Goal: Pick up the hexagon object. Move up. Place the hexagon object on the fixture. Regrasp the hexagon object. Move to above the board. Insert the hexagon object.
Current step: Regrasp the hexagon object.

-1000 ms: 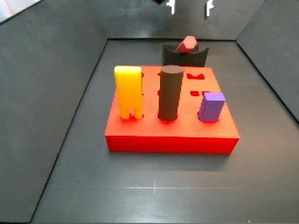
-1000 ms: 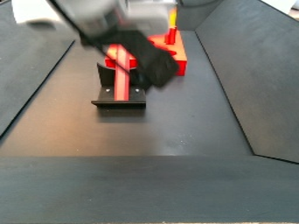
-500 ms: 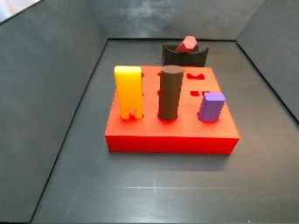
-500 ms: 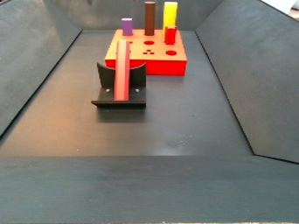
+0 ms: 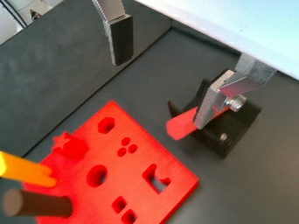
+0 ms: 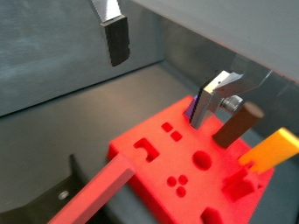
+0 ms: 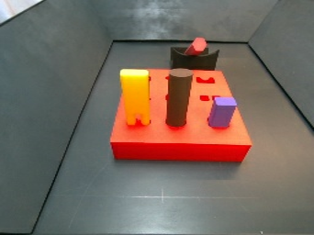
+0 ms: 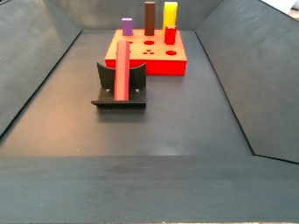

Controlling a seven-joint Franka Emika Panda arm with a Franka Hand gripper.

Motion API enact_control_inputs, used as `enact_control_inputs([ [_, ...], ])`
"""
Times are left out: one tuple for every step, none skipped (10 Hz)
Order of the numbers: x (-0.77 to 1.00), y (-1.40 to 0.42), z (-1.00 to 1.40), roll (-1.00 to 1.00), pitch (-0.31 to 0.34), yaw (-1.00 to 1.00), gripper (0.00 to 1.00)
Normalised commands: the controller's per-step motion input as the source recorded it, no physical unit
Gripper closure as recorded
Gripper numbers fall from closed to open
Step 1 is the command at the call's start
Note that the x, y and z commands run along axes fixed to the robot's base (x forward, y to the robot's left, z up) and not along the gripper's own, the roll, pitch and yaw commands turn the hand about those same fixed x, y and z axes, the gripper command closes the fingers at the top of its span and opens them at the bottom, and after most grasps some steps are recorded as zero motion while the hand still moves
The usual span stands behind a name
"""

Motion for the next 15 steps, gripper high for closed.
enact_control_inputs([
  [-0.03, -0.03, 0.03, 1.0, -0.001, 0.01, 0.0],
  [-0.02, -0.04, 0.01, 1.0, -0.005, 0.02, 0.0],
  [-0.01, -0.03, 0.01, 1.0, -0.009, 0.02, 0.0],
  [-0.01, -0.02, 0.01, 1.0, -0.014, 0.02, 0.0],
  [-0.01, -0.02, 0.01, 1.0, -0.014, 0.02, 0.0],
  [-0.01, -0.02, 0.01, 1.0, -0.009, 0.02, 0.0],
  [0.0, -0.01, 0.01, 1.0, -0.006, 0.02, 0.0],
  [0.01, -0.02, 0.0, 1.0, 0.007, 0.02, 0.0],
  [0.02, -0.02, 0.0, 1.0, 0.011, 0.02, 0.0],
  [0.03, -0.03, 0.0, 1.0, 0.022, 0.03, 0.0],
  [0.05, -0.03, 0.0, 1.0, 0.04, 0.03, 0.0],
  [0.06, -0.03, 0.0, 1.0, 0.057, 0.04, 0.0],
  [0.07, -0.04, 0.0, 1.0, 0.078, 0.04, 0.0],
  [0.09, -0.04, 0.0, 1.0, 0.113, 0.06, 0.0],
  [0.09, -0.04, -0.01, 1.0, 0.148, 0.08, 0.0],
])
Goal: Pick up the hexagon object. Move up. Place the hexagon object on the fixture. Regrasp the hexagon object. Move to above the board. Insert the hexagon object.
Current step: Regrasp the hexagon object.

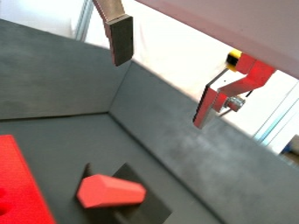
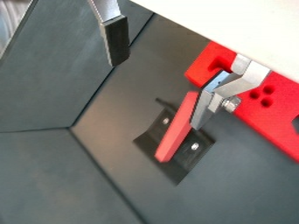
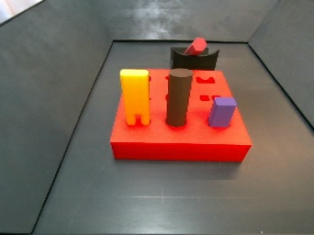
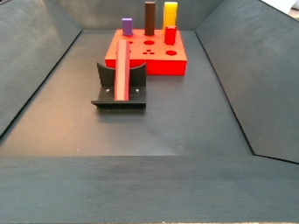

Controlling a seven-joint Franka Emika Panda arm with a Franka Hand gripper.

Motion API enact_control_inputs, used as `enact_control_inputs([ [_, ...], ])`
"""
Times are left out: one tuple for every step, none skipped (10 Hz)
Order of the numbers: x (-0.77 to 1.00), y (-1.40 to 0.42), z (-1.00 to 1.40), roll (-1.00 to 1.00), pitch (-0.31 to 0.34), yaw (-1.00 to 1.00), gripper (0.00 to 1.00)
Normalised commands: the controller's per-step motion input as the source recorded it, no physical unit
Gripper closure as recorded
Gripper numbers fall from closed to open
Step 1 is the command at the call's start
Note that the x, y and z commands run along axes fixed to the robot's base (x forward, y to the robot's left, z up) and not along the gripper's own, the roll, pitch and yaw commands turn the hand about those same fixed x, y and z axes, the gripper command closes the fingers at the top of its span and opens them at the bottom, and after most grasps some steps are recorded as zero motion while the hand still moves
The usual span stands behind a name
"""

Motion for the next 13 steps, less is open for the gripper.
enact_control_inputs([
  [0.1, -0.05, -0.01, 0.97, 0.179, 0.11, 0.0],
  [0.1, -0.05, 0.0, 0.78, 0.178, 0.13, 0.0],
  [0.1, -0.05, -0.01, 0.52, 0.16, 0.16, 0.0],
  [0.1, -0.05, 0.0, 0.35, 0.144, 0.18, 0.0],
  [0.09, -0.04, 0.0, 0.22, 0.106, 0.19, 0.0],
  [0.03, 0.05, -1.0, 0.28, 0.021, 0.23, 0.0],
  [0.03, 0.05, -1.0, 0.26, -0.015, 0.22, 0.0],
  [0.04, 0.04, -1.0, 0.23, -0.049, 0.19, 0.0],
  [0.06, 0.04, -1.0, 0.17, -0.087, 0.15, 0.0],
  [0.06, 0.03, -1.0, 0.14, -0.103, 0.13, 0.0],
  [0.08, 0.03, -1.0, 0.1, -0.121, 0.08, 0.0],
  [0.09, 0.03, -1.0, 0.09, -0.123, 0.05, 0.0],
  [0.1, 0.02, -1.0, 0.08, -0.116, 0.01, 0.0],
])
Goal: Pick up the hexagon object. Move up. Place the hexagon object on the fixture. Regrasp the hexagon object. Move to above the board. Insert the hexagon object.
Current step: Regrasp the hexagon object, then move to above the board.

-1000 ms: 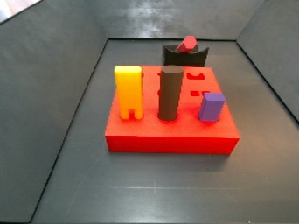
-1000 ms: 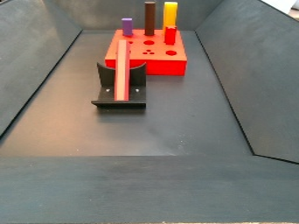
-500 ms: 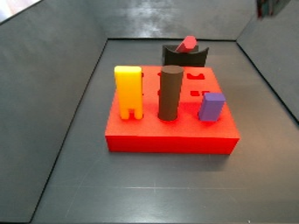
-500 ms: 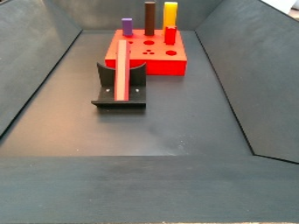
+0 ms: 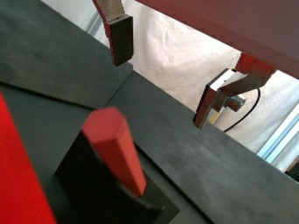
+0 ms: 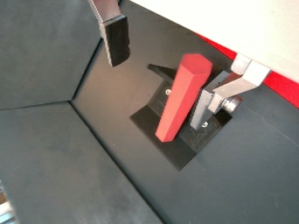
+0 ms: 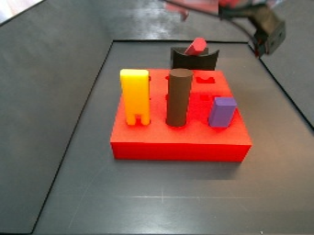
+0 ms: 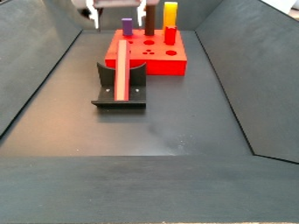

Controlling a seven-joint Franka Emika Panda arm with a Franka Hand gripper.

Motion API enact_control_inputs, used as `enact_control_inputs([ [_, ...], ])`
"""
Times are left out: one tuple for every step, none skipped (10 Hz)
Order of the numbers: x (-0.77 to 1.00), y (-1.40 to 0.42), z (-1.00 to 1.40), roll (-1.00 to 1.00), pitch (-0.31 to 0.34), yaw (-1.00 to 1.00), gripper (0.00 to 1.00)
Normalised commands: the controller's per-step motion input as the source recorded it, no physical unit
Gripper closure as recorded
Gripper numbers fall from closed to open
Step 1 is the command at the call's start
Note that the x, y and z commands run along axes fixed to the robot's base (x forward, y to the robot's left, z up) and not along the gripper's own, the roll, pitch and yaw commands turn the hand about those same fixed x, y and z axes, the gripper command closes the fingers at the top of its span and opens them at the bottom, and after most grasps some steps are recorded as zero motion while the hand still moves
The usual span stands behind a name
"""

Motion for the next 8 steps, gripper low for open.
enact_control_inputs([
  [0.11, 0.02, -1.0, 0.08, -0.106, 0.0, 0.0],
  [0.1, 0.01, -0.82, 0.07, -0.074, -0.03, 0.0],
  [0.09, 0.01, -0.7, 0.07, -0.061, -0.04, 0.0],
  [0.09, 0.0, -0.49, 0.07, -0.032, -0.04, 0.0],
  [0.08, 0.0, -0.38, 0.07, -0.016, -0.04, 0.0],
  [0.0, 0.0, 0.0, 0.0, 0.0, 0.0, 1.0],
  [0.12, -0.27, 1.0, 0.3, 0.188, -0.39, 1.0],
  [0.12, -0.27, 1.0, 0.3, 0.194, -0.38, 1.0],
])
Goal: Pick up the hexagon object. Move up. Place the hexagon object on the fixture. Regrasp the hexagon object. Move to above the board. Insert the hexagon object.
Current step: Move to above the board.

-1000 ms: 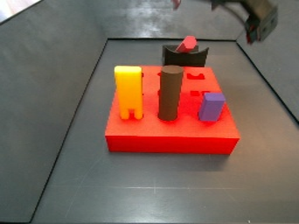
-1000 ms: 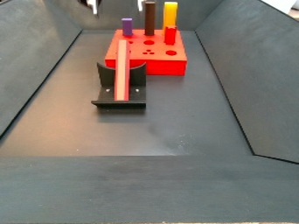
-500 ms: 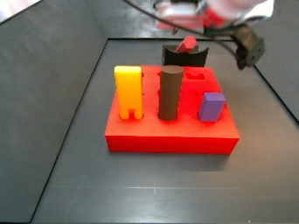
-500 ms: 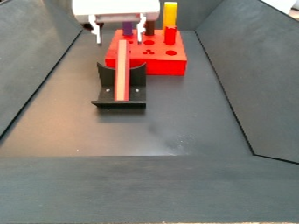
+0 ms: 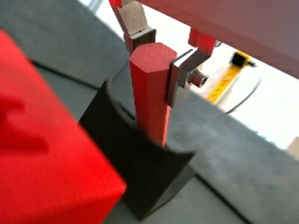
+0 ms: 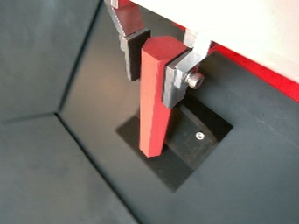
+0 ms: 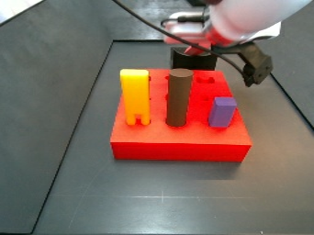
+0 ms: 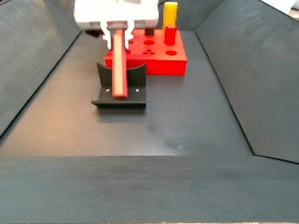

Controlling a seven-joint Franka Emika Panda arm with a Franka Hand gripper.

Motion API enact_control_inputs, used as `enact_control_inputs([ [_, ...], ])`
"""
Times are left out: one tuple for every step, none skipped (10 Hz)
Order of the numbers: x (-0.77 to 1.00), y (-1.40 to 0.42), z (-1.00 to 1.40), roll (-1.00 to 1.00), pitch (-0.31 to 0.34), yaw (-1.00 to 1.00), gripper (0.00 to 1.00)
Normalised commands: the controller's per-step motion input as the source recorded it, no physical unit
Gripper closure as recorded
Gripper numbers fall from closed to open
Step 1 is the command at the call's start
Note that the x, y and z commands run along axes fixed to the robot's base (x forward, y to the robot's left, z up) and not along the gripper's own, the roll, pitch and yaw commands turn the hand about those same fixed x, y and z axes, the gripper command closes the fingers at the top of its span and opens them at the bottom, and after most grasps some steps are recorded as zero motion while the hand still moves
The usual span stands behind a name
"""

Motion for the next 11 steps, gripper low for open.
enact_control_inputs([
  [0.11, -0.25, 1.0, 0.23, 0.27, -0.26, 1.0],
  [0.12, -0.24, 1.0, 0.15, 0.326, -0.17, 1.0],
  [0.12, -0.23, 1.0, 0.12, 0.349, -0.11, 1.0],
  [0.12, -0.23, 1.0, 0.09, 0.373, 0.01, 1.0],
  [0.12, -0.23, 1.0, 0.05, 0.378, 0.12, 1.0],
  [0.12, -0.22, 1.0, 0.03, 0.368, 0.19, 1.0],
  [0.13, -0.22, 1.0, 0.01, 0.347, 0.23, 1.0],
  [0.13, -0.21, 1.0, 0.0, 0.265, 0.31, 1.0],
  [0.13, -0.2, 1.0, 0.0, 0.205, 0.34, 1.0],
  [0.14, -0.19, 1.0, 0.0, 0.147, 0.34, 1.0],
  [0.14, -0.17, 0.95, 0.01, 0.077, 0.32, 1.0],
])
